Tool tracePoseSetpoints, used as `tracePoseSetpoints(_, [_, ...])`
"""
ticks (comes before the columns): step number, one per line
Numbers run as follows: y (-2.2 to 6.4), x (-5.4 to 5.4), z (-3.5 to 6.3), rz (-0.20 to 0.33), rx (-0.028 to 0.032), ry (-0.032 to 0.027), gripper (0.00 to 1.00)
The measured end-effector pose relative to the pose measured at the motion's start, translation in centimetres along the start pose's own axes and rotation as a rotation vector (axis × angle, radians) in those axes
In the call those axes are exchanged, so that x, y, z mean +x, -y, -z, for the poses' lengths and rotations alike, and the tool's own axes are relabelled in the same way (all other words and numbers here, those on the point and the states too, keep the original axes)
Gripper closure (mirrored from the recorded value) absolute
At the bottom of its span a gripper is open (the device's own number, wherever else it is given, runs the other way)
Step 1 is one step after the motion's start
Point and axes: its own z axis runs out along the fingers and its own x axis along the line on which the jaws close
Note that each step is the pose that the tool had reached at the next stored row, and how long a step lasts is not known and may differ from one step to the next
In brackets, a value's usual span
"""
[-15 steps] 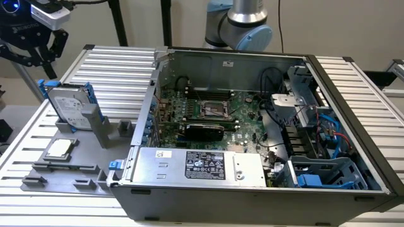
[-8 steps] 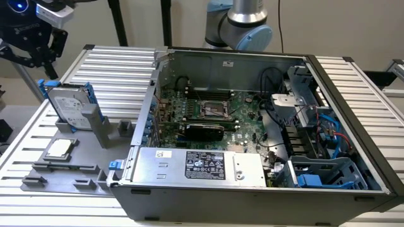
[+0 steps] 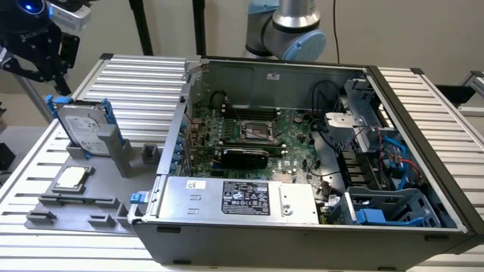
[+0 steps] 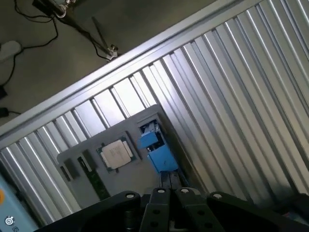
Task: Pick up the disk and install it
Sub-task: 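Pick up the disk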
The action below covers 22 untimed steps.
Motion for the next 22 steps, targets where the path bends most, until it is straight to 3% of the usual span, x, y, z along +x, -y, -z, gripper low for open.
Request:
tracePoseSetpoints(7, [-0.10,0.04,-0.08,0.079,0.0004,0.0042,1.00])
tracePoseSetpoints(16, [-0.91,0.28,-0.13,0.108,-0.0018,0.0102,1.00])
tracePoseSetpoints(22, [-0.96,0.29,-0.21,0.159,-0.0027,0.0147,1.00])
